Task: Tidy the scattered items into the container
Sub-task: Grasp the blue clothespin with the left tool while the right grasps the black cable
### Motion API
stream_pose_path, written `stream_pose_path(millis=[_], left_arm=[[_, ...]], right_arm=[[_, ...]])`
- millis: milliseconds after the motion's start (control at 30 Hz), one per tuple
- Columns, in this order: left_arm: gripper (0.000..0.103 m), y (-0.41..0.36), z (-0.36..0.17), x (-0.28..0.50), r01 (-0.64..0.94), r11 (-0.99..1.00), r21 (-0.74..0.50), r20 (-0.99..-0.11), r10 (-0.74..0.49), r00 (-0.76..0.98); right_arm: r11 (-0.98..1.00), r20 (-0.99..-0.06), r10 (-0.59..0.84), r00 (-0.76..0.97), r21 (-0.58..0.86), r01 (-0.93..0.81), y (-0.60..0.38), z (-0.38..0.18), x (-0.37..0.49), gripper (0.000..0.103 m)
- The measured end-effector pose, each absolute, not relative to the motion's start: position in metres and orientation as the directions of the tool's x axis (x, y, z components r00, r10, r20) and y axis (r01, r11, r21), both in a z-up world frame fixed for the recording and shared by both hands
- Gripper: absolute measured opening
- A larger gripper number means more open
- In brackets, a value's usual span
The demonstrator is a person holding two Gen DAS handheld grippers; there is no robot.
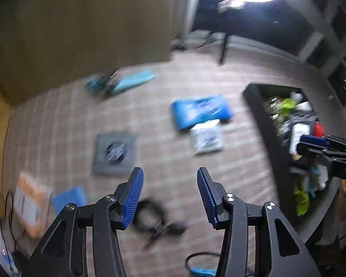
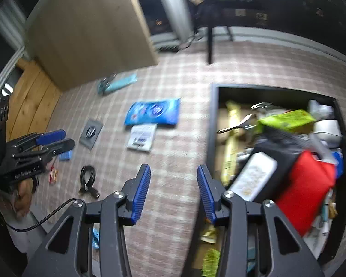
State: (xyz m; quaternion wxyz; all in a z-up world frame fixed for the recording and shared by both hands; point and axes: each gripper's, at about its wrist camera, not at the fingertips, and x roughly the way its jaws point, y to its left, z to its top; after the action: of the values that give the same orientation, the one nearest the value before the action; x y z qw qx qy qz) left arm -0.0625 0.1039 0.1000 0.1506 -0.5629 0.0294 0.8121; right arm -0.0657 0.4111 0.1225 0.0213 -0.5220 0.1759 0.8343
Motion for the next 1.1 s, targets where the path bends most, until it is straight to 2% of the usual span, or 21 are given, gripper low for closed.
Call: stream_pose_path(millis=[367, 700, 933, 1100], left_arm=[[0.045, 0.029, 0.08, -0.014, -0.155, -0.979, -0.131, -0.939, 0.173, -0.298], [0.045, 0.045, 0.068, 0.068, -0.207, -0.964, -0.165, -0.947, 0.214, -0.241], [0.044, 0.065, 0.04, 0.119, -0.136, -0.974, -0.181, -0.954, 0.208, -0.218], [0.039, 0.075, 0.024, 0.133, -0.082, -0.983, -0.163, -0.959, 0.177, -0.223]], right_arm=[[-0.965, -0.912, -0.259, -0.317, 0.255, 0.052, 0.304, 0.096, -0.063, 0.042], [-0.965, -0.926, -0.245, -0.286, 0.205, 0.162, 0.246, 0.075, -0.072, 0.042], [-0.953, -0.933, -0.261, -0.249, 0.208, 0.221, 0.23, 0.059, -0.104, 0.042], [-0.957, -0.951, -0.231, -0.207, 0.184, 0.223, 0.216, 0.041, -0.144, 0.041]])
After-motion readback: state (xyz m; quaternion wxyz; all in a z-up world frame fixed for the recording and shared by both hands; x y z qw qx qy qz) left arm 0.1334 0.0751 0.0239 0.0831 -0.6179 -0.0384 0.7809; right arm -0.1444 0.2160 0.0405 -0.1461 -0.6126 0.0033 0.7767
